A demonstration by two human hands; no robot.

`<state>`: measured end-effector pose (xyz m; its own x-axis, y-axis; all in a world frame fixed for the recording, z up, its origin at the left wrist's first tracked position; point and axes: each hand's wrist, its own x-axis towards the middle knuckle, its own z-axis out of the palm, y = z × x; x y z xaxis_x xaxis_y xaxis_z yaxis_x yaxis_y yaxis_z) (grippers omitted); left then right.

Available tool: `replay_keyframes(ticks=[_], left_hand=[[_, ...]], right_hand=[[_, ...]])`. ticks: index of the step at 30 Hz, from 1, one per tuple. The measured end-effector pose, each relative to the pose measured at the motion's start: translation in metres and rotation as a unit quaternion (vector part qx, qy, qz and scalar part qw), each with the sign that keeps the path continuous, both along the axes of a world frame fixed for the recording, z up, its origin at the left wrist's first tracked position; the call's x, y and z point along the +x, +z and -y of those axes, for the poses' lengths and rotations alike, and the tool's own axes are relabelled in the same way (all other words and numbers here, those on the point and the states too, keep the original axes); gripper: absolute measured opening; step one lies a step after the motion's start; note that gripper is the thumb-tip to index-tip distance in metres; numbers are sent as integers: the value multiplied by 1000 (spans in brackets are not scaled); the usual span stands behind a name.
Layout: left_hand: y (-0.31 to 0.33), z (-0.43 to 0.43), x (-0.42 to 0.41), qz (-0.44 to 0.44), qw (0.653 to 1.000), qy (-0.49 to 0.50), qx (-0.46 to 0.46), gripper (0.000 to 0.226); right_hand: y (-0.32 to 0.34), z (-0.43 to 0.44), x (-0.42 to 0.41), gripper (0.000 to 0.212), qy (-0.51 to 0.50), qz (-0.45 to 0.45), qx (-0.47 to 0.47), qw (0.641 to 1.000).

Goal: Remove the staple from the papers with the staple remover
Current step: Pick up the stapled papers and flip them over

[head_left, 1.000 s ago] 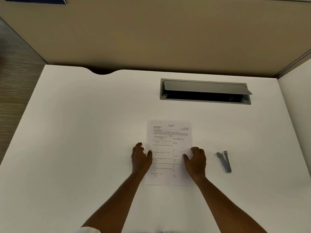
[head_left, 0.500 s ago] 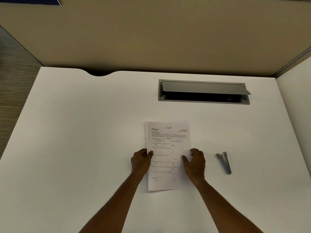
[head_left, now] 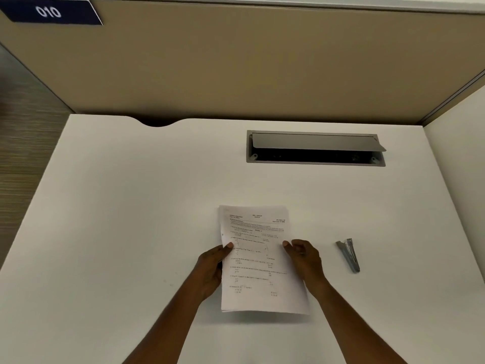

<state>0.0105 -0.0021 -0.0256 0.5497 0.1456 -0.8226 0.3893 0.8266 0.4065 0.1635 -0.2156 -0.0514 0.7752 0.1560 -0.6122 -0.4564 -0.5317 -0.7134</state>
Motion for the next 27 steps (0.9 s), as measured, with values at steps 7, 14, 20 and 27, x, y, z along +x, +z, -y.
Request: replay_keyframes(ticks=[7, 14, 20, 27], left_hand=[[41, -4, -12, 32, 995, -62, 69, 41], [97, -12, -14, 81, 971, -86, 209, 39], [120, 1, -3, 75, 955, -19, 286, 23], [179, -15, 4, 131, 925, 60, 353, 15]], right_hand=[[35, 2, -7, 35, -56, -58, 142, 987], [117, 5, -10, 33, -29, 23, 223, 974], [137, 5, -28, 25, -26, 53, 207, 977], [192, 12, -37, 27, -5, 100, 232, 968]])
